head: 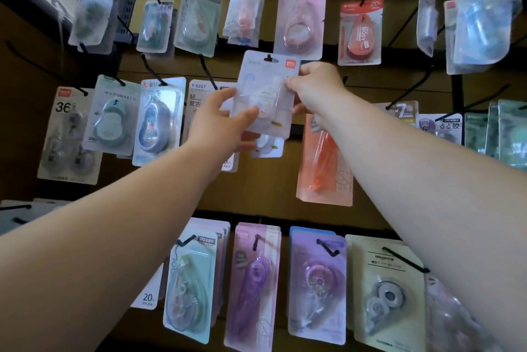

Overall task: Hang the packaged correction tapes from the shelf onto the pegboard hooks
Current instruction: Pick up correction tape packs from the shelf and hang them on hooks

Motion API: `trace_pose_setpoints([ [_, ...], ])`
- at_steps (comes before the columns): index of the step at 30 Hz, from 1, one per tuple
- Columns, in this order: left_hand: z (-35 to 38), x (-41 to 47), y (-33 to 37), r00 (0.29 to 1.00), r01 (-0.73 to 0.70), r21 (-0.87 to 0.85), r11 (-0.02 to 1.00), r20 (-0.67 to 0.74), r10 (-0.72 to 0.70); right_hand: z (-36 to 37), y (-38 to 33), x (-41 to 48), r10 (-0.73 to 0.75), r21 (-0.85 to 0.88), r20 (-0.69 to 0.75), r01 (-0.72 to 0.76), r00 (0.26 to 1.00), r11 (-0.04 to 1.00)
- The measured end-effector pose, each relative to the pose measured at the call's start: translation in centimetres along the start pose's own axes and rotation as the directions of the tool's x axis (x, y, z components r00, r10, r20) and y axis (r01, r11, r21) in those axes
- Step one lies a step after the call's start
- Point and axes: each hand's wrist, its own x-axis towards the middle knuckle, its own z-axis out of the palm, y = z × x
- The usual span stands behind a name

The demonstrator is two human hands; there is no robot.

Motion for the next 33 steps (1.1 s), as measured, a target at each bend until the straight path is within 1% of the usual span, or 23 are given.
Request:
trace_pose_setpoints([
  [4,0.4,-0.1,-1.0,0.998,0.055,-0.004,0.998,-0.010,-0.055,0.6,0.9,0.3,0.049,-0.048,-0.018,-0.050,0.999,0.998],
  [9,0.9,0.2,-1.8,0.993,0.120,-0.054,0.991,-0.015,-0.121,0.8,1.5,0.7,0.041,-0.100,-0.025,-0.044,0.999,0.994],
  [13,1.4,0.5,-2.7,0.988,0.154,-0.029,0.988,-0.010,-0.154,1.0,2.1,0.5,0.042,-0.112,-0.009,-0.043,0.999,0.993],
  [15,1.5,0.7,-3.2,0.987,0.161,-0.037,0.986,-0.014,-0.162,1.2,2.4,0.1,0.053,-0.109,0.017,-0.050,0.998,0.993],
  [18,1.7,1.2,-4.1,0.986,0.163,-0.049,0.985,-0.030,-0.164,1.5,3.5,-0.3,0.051,-0.056,0.082,-0.046,0.995,0.997],
  [21,2.3,1.6,-4.7,0.988,0.151,-0.041,0.988,-0.036,-0.152,1.8,4.9,-0.5,0.027,-0.073,0.127,-0.017,0.991,0.997],
  [25,3.4,2.0,-5.4,0.985,0.159,-0.037,0.987,-0.059,-0.161,2.4,6.4,0.5,0.061,-0.106,0.076,-0.053,0.995,0.993],
  [28,3.8,2.4,-5.8,0.984,0.169,-0.033,0.985,-0.056,-0.171,2.8,7.0,0.7,0.078,-0.162,0.039,-0.070,0.996,0.984],
  [31,3.8,2.4,-6.2,0.982,0.180,-0.020,0.983,-0.048,-0.181,2.6,7.5,0.3,0.068,-0.215,0.045,-0.057,0.997,0.975],
  [33,3.6,1.9,-6.1,0.977,0.210,-0.018,0.978,-0.034,-0.210,2.2,7.5,-0.1,0.099,-0.257,0.066,-0.079,0.993,0.963],
])
